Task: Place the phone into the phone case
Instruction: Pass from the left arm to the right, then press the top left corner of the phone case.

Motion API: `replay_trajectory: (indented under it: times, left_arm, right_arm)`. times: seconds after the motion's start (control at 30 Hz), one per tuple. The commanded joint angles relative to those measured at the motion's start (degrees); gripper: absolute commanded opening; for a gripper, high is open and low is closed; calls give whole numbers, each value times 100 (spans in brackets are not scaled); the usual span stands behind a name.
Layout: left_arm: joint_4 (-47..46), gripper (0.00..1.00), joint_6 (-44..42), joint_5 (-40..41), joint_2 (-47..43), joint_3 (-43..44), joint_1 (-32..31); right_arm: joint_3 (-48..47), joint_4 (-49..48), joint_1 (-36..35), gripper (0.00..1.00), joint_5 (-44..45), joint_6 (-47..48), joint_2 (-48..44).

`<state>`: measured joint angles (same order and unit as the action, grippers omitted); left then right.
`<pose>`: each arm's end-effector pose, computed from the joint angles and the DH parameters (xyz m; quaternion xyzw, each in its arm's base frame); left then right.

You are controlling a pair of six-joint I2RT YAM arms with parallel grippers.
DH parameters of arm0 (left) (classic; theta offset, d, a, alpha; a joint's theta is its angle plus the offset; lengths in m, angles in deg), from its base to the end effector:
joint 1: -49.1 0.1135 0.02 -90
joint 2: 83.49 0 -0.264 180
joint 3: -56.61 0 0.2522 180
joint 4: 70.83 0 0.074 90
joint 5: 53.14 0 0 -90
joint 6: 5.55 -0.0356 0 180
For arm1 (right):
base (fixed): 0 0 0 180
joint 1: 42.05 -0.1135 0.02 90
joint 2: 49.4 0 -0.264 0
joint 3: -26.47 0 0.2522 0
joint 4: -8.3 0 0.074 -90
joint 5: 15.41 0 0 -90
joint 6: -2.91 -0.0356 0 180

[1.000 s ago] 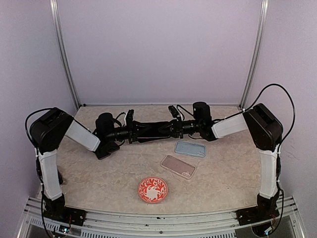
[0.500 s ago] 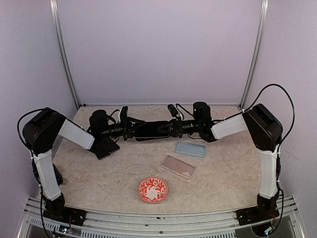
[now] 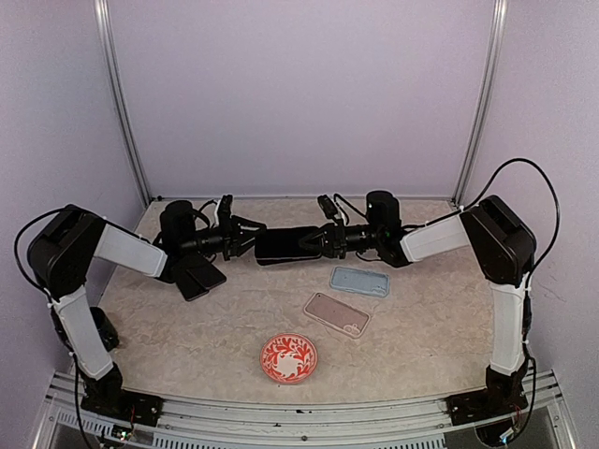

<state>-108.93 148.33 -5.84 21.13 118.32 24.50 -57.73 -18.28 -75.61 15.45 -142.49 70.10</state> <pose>0.3274 -0.1765 0.1888 0.0016 0.7286 -0.6318 0.2646 0.3556 0.2726 0.1836 -0.1906 0.7089 0.6641 0.1418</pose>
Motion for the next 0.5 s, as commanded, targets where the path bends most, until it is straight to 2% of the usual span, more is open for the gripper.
replay_trajectory:
  times: [0.0, 0.23, 0.47]
  left_arm:
    - [157, 34, -394, 186, -341, -30, 225]
    - [829, 34, -948, 327, -586, -28, 310]
    - [929, 35, -1121, 145, -568, -46, 244]
  right_arm:
    - [87, -43, 34, 0, -316, 14, -348]
    - [79, 20, 43, 0, -408, 104, -492]
    - [67, -272, 45, 0, -867, 213, -597]
